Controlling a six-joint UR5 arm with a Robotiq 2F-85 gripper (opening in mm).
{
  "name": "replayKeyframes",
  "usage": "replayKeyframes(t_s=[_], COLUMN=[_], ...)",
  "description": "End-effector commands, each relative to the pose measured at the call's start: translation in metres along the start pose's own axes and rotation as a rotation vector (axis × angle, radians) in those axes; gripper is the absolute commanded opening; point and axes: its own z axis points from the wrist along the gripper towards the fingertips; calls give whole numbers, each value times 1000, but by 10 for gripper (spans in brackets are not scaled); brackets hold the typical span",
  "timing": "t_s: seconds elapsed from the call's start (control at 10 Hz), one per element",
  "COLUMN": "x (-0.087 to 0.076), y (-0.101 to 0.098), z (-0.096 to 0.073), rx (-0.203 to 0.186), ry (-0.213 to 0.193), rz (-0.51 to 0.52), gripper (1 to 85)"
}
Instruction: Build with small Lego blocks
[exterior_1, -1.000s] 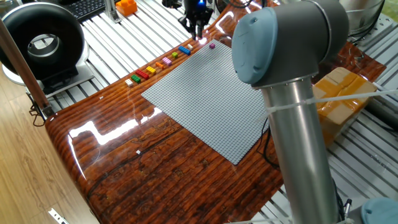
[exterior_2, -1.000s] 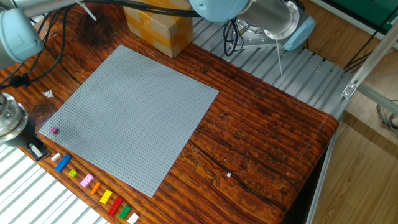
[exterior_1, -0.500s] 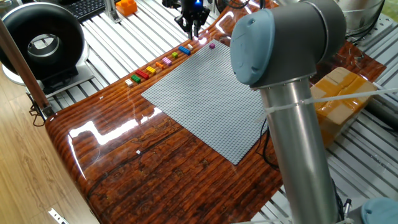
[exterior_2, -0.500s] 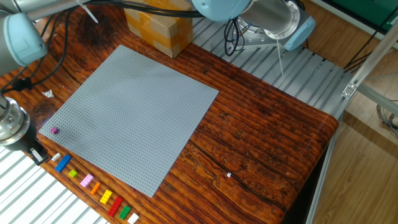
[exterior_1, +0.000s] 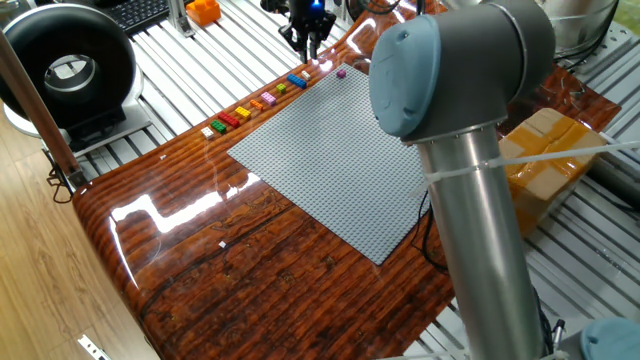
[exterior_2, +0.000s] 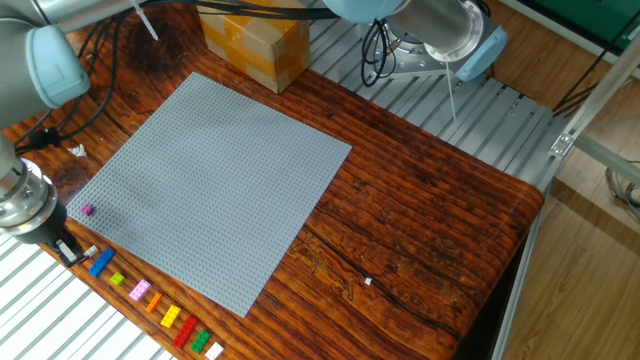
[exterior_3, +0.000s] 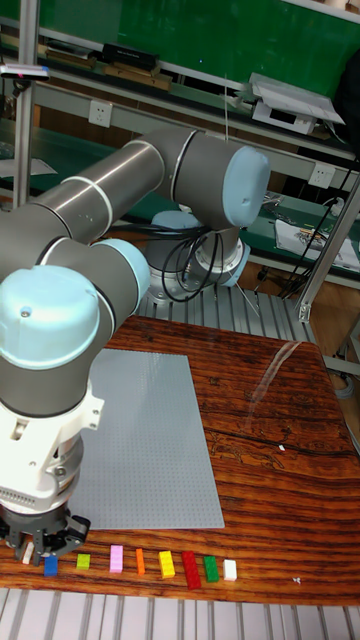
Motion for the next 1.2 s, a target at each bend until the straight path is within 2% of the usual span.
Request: replayKeyframes(t_s=[0.0,1.1], x=[3,8], y=[-1,-1], z=[4,14], rx=[-18,-43], ry=[-17,-54], rz=[-26,-64], gripper=[257,250])
